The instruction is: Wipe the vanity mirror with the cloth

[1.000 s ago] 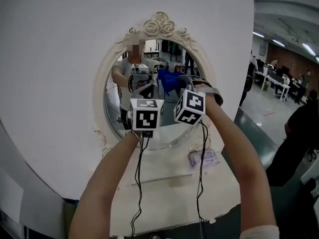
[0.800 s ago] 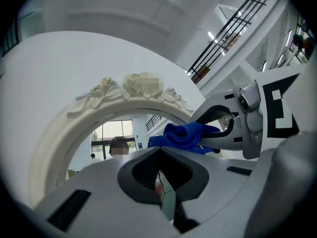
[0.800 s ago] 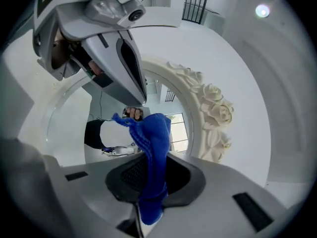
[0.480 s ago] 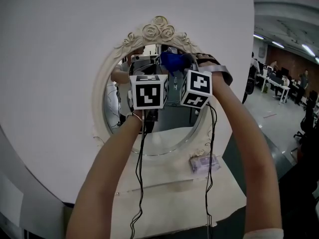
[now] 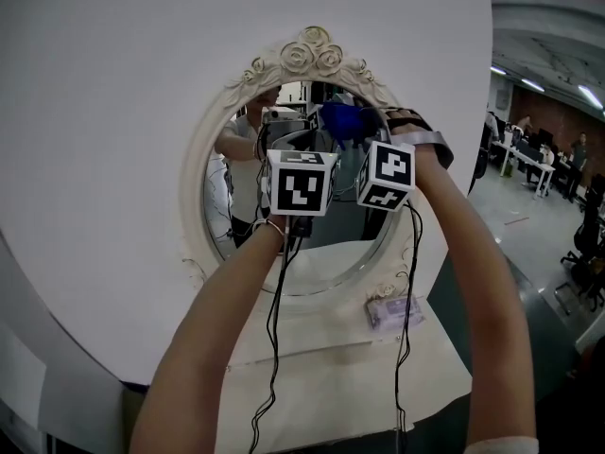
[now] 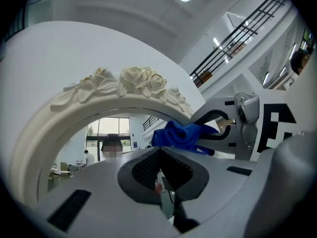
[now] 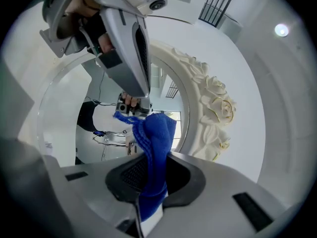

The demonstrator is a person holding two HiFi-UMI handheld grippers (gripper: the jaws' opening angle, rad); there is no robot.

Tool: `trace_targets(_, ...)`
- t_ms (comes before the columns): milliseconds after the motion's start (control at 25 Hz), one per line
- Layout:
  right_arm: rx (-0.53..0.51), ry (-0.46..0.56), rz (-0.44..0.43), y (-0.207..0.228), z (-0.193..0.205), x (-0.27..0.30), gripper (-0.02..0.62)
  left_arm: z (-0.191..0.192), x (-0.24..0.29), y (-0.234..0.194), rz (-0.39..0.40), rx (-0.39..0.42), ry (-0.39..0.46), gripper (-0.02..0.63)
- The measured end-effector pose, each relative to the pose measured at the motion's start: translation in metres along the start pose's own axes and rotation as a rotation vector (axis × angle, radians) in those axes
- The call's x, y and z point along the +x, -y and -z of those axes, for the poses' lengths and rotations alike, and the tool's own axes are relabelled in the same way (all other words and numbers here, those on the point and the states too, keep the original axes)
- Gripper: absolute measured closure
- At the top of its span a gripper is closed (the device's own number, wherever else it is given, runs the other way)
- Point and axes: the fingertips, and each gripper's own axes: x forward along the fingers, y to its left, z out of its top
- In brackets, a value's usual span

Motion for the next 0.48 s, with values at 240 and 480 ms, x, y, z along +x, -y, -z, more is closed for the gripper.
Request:
trace_targets(240, 0.001, -0.015, -0.037, -0.025, 0.011, -0.004, 0.529, 0.031, -0.003, 0.017, 0.04, -0.02, -0.037, 0.602)
trace_targets(480, 0.009, -0.036, -0.092, -0.068, 0.025, -0.009, 0.529, 0.071, -0.008, 0.027, 0.058, 0.007, -0.093, 0.602)
